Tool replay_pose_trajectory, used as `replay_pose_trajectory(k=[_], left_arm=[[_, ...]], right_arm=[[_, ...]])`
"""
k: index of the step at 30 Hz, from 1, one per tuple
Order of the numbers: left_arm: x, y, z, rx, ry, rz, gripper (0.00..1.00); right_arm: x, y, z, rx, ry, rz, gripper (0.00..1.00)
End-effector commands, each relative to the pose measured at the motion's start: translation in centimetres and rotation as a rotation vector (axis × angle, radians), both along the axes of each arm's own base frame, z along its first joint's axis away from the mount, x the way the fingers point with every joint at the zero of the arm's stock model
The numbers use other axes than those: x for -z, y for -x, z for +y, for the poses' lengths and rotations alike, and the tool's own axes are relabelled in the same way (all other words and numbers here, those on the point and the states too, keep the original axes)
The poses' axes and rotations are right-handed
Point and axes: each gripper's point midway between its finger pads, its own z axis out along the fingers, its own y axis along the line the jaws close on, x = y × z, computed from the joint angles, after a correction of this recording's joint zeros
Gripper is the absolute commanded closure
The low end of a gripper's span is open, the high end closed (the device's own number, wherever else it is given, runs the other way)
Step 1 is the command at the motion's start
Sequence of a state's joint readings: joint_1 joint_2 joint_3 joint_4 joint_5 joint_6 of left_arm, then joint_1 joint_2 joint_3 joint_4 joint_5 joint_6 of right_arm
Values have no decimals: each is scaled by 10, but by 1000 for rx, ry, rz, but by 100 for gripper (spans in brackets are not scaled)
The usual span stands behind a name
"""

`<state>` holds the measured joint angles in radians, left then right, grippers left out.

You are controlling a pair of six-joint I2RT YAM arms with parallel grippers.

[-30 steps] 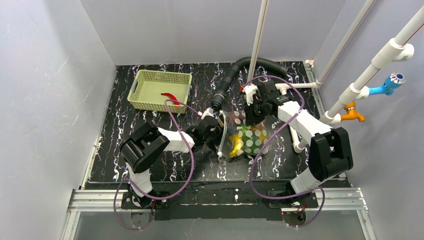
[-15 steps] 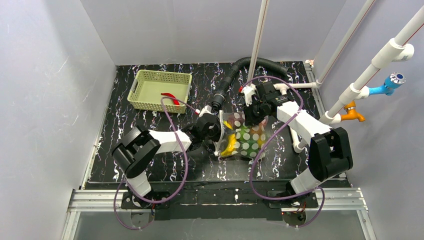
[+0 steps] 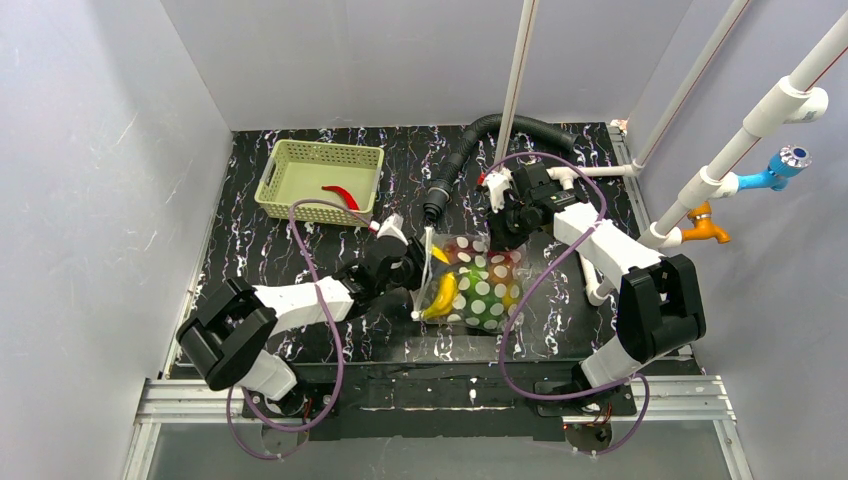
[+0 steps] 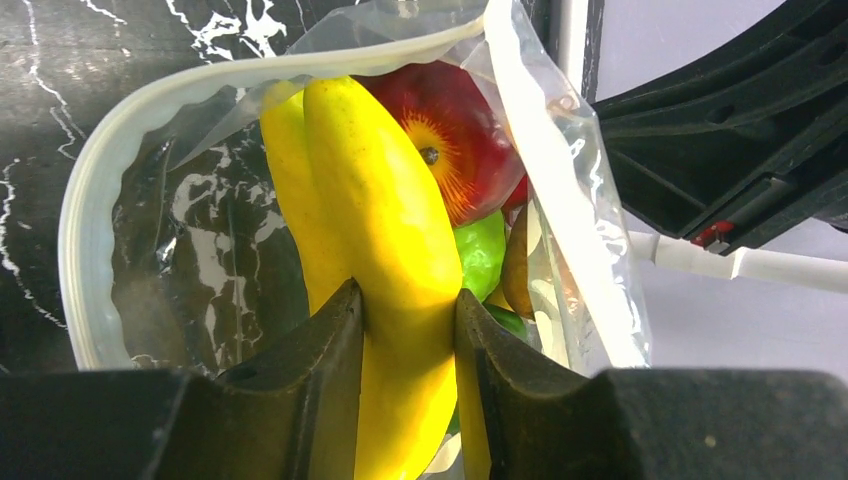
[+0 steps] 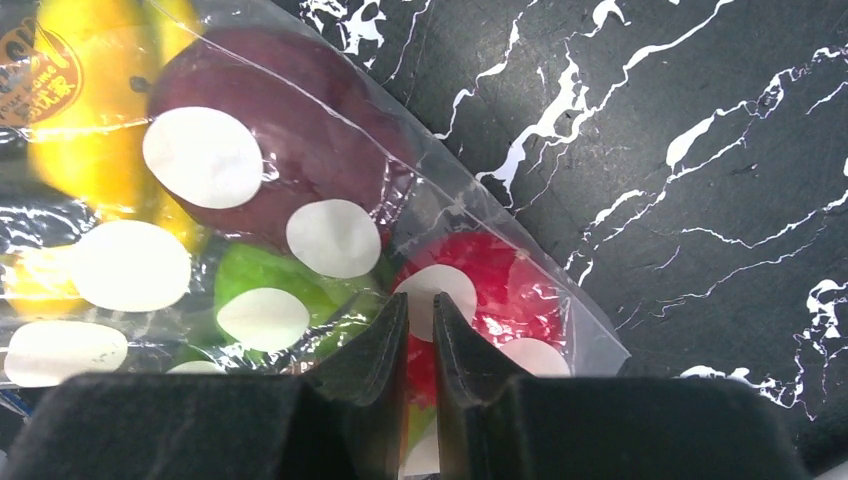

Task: Open the zip-top bag and remove the fake food
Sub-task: Pick up the fake fruit from the zipper food storage bag.

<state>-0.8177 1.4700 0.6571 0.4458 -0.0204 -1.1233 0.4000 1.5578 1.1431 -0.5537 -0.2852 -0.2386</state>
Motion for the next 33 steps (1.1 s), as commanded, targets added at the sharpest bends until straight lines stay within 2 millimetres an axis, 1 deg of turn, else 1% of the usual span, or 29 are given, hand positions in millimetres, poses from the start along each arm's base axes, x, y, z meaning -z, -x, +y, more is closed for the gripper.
replay_pose_trajectory(k=[1,3,6,7,8,10,11,13,14,15,17,20,22,23,25,28,29,30,31,32,33], left_arm=[[-21,4,0,24,112,-52,100],[-23,5,-3,46,152,-57,100],[-24,7,-9,78,181,-69,100],[-24,7,-10,85,182,-73,100],[-24,8,-11,92,183,-75,100],[-26,8,-12,94,186,-77,100],[-27,7,-12,92,190,-76,100],[-29,7,-13,90,190,-70,100],[-29,6,-13,88,191,-65,100],[-29,6,-13,84,193,-59,100],[-31,6,-13,76,200,-54,100],[-34,5,-13,67,210,-51,100],[-37,5,-12,63,219,-49,100],[-39,6,-12,63,224,-52,100],[-41,7,-11,61,229,-54,100],[-44,7,-8,51,231,-59,100],[-45,7,-8,48,233,-64,100],[-46,7,-6,43,233,-65,100],[-46,7,-5,39,232,-69,100],[-46,7,-3,35,231,-72,100],[-46,7,-2,31,231,-74,100]], right_arm=[[-13,0,3,-12,-15,-30,77],[-25,9,13,-62,-81,-22,73],[-54,39,35,-216,-242,11,55],[-65,49,40,-268,-289,14,51],[-74,57,44,-311,-321,11,44],[-89,74,49,-397,-381,9,34],[-93,84,50,-440,-397,18,30],[-95,98,55,-515,-397,15,24],[-91,103,57,-543,-378,14,21],[-85,106,60,-567,-352,8,20],[-72,104,64,-566,-272,-12,20],[-55,89,65,-517,-148,-54,25],[-48,78,65,-482,-76,-83,32],[-45,72,65,-466,-44,-99,37],[-39,66,63,-448,8,-118,44],[-36,70,65,-460,15,-111,55],[-35,74,66,-475,4,-103,62],[-37,79,68,-493,-17,-90,72],[-39,84,71,-510,-39,-82,92],[-43,88,73,-523,-62,-79,99],[-47,92,74,-534,-79,-77,99]])
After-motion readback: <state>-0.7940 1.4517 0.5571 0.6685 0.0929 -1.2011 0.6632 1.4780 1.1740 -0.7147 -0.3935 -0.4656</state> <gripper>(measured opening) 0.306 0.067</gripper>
